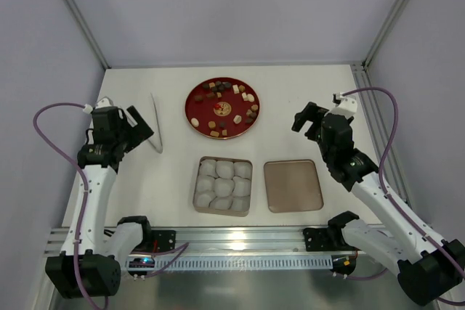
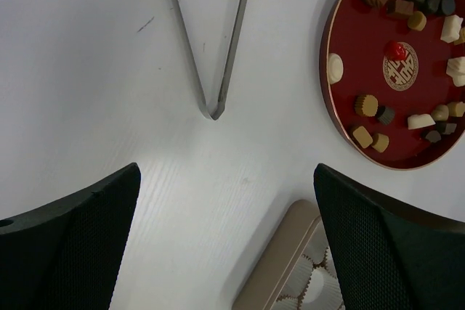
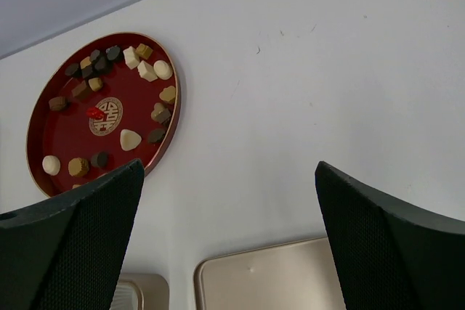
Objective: Pack the chocolate
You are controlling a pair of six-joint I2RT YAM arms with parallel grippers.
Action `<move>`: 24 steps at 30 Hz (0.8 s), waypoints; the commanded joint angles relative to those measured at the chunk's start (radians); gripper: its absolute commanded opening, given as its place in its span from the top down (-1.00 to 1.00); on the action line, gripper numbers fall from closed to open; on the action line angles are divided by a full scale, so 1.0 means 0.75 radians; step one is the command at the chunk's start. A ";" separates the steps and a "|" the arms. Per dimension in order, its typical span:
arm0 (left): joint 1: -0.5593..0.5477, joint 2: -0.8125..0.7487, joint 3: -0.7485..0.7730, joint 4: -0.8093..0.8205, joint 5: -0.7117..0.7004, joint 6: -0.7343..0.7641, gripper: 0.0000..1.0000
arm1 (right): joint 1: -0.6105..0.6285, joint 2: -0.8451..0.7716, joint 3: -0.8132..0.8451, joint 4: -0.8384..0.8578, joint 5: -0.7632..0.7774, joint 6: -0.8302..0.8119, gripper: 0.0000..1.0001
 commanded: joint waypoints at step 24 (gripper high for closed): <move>-0.064 0.831 0.276 0.278 -0.228 -0.069 -0.99 | -0.004 0.008 -0.016 0.119 -0.366 -0.109 -1.00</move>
